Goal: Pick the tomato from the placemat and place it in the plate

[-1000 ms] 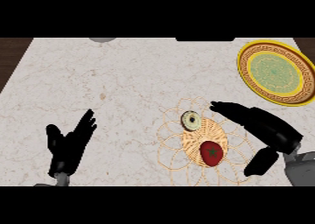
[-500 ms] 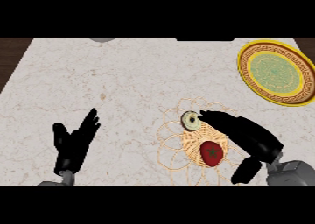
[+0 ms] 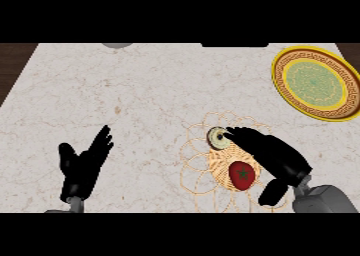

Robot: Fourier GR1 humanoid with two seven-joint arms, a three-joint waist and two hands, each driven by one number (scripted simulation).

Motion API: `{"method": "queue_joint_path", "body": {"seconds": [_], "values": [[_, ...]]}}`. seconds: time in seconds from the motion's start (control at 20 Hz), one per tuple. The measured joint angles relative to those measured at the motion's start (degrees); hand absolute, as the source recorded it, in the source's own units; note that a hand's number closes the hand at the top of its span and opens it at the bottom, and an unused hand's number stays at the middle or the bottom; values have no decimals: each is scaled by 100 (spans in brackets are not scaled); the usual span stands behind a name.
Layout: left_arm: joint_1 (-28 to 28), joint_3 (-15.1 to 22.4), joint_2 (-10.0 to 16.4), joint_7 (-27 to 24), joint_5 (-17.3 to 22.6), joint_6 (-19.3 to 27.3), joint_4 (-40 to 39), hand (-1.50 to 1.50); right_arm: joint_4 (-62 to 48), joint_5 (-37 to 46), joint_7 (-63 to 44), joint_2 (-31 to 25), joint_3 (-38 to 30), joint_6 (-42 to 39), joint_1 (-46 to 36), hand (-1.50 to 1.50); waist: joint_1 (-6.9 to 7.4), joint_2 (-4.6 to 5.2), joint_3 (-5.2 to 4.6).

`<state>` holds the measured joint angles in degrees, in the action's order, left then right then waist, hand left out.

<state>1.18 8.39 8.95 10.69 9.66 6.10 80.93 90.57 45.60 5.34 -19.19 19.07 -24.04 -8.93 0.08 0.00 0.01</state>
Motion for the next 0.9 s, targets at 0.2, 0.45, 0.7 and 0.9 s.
{"method": "queue_joint_path", "body": {"seconds": [0.2, 0.45, 0.7, 0.9], "values": [[1, -130, -2, 190, -16, -102, 164, 0, -151, 243, 181, 115, -16, 4, 109, -150, -1, -2, -1], [104, -174, -52, 241, -102, -167, 307, 0, -472, 712, 248, 319, 173, 134, 80, 150, 10, -13, -5], [68, -226, -112, 262, -174, -184, 258, 0, -766, 1136, 597, 323, 278, 405, -157, 150, -4, -47, -26], [-64, -362, -141, 94, -203, -276, -24, 0, -900, 1375, 836, 387, 247, 743, -146, 150, -14, -68, -36]]}}
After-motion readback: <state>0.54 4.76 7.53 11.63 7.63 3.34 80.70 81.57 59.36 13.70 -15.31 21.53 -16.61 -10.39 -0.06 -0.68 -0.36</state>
